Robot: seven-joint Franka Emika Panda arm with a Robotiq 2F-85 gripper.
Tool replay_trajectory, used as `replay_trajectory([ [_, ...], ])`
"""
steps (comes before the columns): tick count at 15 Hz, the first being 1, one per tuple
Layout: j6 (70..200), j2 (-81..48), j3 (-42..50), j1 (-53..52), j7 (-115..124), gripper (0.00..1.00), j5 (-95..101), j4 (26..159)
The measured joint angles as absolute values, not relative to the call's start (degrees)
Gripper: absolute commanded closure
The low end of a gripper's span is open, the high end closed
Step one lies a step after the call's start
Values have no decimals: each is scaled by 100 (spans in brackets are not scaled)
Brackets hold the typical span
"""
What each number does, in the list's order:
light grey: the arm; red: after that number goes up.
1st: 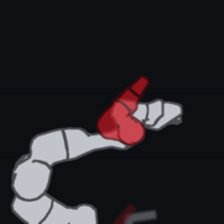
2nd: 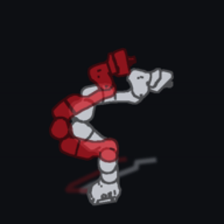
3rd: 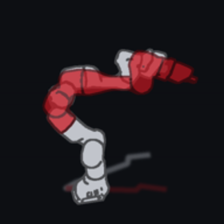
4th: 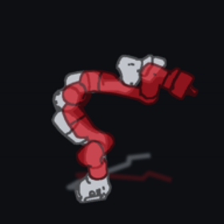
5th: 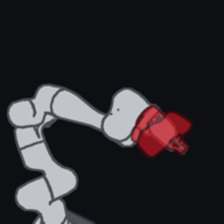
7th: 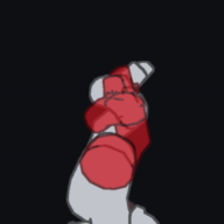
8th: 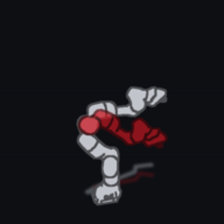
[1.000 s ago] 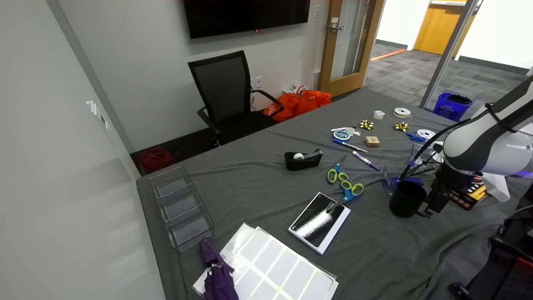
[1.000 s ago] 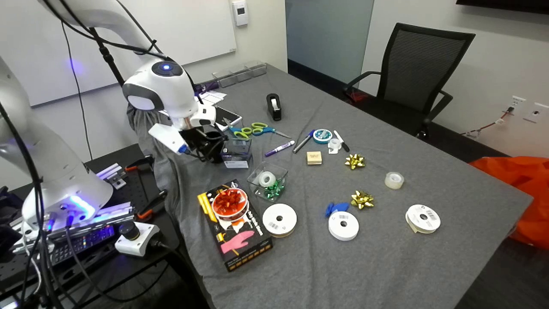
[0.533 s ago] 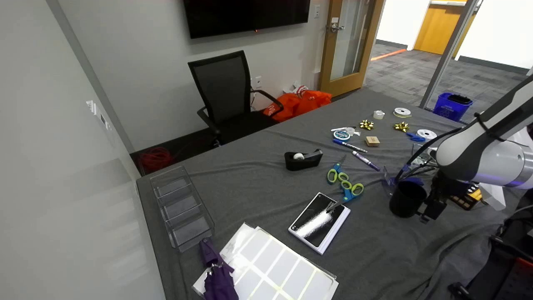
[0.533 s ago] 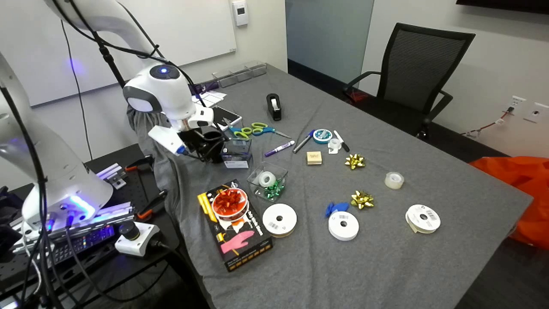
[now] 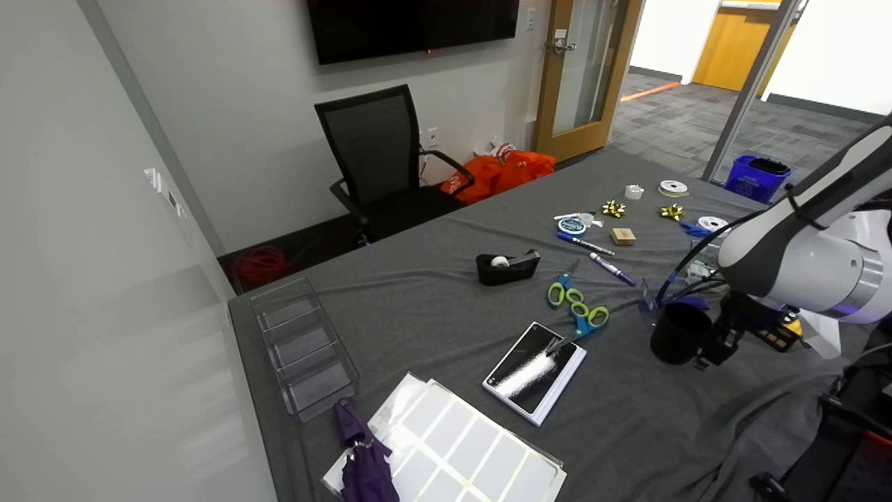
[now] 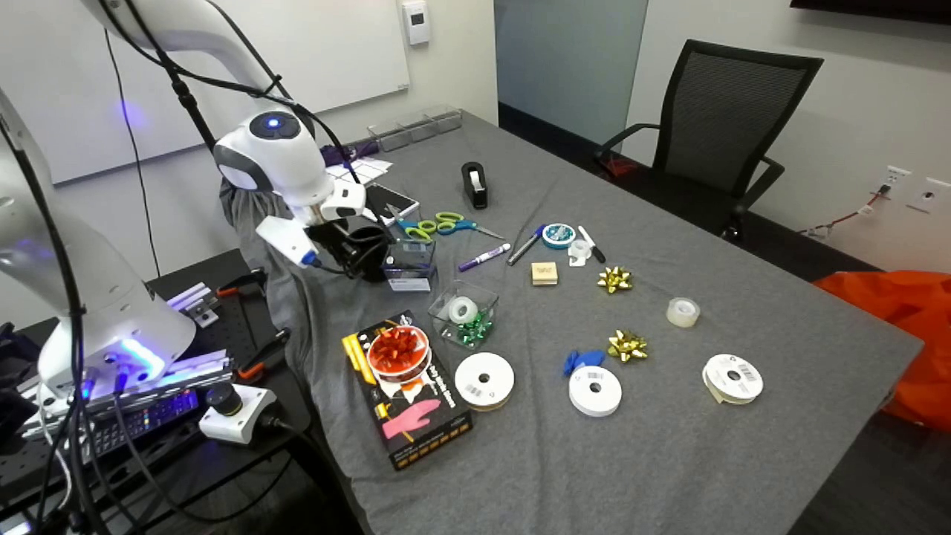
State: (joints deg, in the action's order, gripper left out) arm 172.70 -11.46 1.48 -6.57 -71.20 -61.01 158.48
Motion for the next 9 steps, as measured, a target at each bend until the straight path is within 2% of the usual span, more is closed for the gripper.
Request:
replay_trajectory([
  [4,17320,-1151,139,-639,-7421,97,-6478,15840],
  [9,17368,-1194,139,-635,-7461,96,-6588,15821],
])
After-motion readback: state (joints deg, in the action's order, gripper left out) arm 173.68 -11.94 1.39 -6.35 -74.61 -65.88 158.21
